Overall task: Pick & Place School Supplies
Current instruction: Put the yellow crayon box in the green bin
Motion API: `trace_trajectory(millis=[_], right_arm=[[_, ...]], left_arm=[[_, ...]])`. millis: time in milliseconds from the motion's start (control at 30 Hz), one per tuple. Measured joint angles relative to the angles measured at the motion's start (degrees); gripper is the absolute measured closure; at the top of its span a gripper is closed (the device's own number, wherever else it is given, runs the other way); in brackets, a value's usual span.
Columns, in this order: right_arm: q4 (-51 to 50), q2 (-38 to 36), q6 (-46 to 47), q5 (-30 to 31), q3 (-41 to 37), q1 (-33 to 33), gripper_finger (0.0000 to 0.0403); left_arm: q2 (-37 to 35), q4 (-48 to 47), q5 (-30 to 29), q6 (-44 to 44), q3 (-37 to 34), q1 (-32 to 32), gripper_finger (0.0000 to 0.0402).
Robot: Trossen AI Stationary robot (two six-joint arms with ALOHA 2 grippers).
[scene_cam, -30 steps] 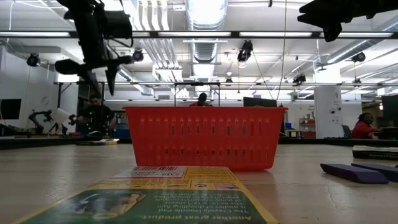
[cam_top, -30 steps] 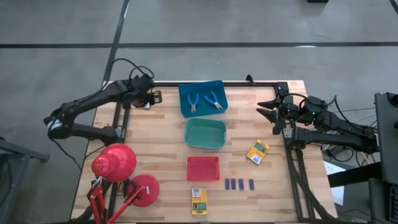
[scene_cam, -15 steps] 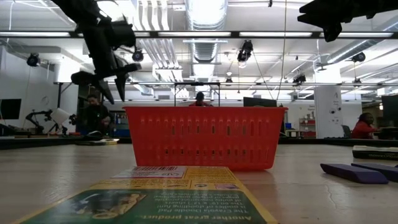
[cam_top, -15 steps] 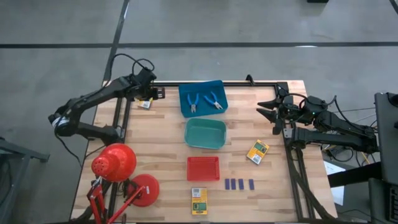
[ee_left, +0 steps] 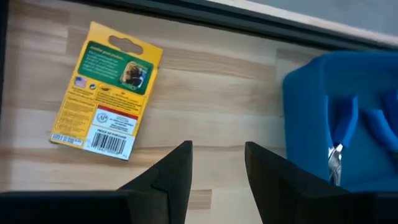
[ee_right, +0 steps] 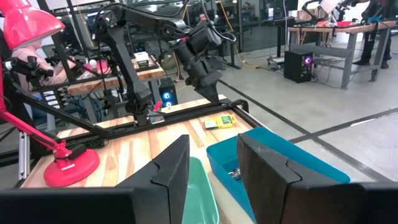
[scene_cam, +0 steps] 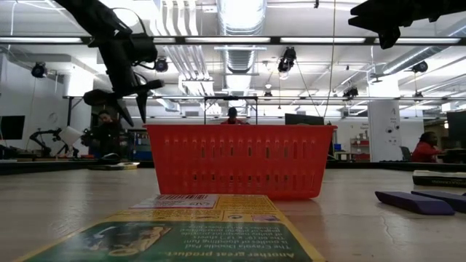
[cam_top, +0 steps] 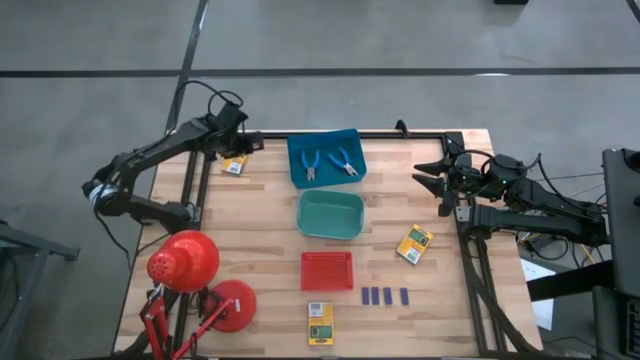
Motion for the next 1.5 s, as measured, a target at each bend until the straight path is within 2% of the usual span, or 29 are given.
trace_trajectory(millis=[333, 500, 633, 800, 1000, 1100, 1267, 1400, 1500], right_arm=[[0.0, 0.0, 0.0, 0.0, 0.0, 0.0, 0.0275], [0.0, 0.0, 0.0, 0.0, 0.0, 0.0, 0.0275], [0.0, 0.0, 0.0, 0.0, 0.0, 0.0, 0.0275], [0.0, 0.0, 0.0, 0.0, 0.0, 0.0, 0.0275], [0.0, 0.0, 0.0, 0.0, 0.0, 0.0, 0.0275], [0.0, 0.0, 0.0, 0.0, 0.0, 0.0, 0.0275], [0.0, 0.0, 0.0, 0.0, 0.0, 0.0, 0.0275], [0.0, 0.0, 0.0, 0.0, 0.0, 0.0, 0.0275], [0.0, 0.0, 0.0, 0.0, 0.0, 0.0, 0.0275]], left_arm=[[0.0, 1.1, 3.0, 0.6, 0.1, -0.4, 0.025], [-0.1, -0.1, 1.4, -11.0, 0.1, -1.9, 0.025], [-0.1, 0.3, -3.2, -10.6, 0.4, -5.0, 0.025], [-0.7, -0.3, -13.2, -12.5, 2.3, -10.3, 0.0253], [-0.4, -5.8, -25.4, -30.1, 1.0, -17.6, 0.0285], [0.5, -5.0, -31.1, -34.4, -1.7, -20.4, 0.0307], [1.6, -0.8, -30.9, -34.7, -5.6, -21.3, 0.0325], [1.6, 1.0, -30.8, -33.7, -7.6, -21.3, 0.0325], [1.6, 1.0, -31.9, -36.4, -8.7, -21.3, 0.0324]])
